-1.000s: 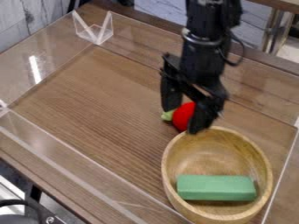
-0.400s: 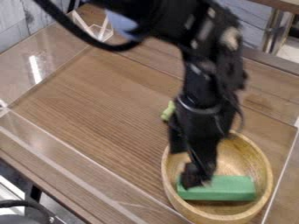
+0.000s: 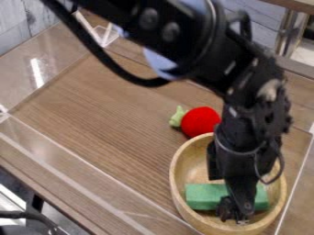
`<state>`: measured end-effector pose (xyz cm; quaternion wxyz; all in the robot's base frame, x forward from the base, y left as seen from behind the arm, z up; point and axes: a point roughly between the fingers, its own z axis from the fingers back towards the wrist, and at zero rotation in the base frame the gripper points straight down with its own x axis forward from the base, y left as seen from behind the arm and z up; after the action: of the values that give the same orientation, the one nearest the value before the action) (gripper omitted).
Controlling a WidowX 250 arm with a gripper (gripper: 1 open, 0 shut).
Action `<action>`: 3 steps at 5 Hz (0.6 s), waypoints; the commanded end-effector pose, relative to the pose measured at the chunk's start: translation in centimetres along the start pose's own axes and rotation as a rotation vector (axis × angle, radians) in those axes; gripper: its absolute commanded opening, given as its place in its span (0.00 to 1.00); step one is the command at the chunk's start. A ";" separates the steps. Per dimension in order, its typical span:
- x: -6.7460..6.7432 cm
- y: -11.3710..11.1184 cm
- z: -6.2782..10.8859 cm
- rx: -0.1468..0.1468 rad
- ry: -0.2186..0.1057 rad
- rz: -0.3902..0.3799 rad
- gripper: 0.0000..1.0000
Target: Remove the green stick from the brown bowl and put it on the table
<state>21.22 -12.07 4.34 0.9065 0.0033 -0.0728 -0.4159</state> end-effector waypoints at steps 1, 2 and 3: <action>0.9 0.6 0.2 0.036 -0.066 0.075 1.00; 1.1 0.9 -0.1 0.042 -0.084 0.164 1.00; -0.1 1.7 0.6 0.024 -0.102 0.149 1.00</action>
<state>21.92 -10.63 4.09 0.9327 -0.0105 -0.1036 -0.3453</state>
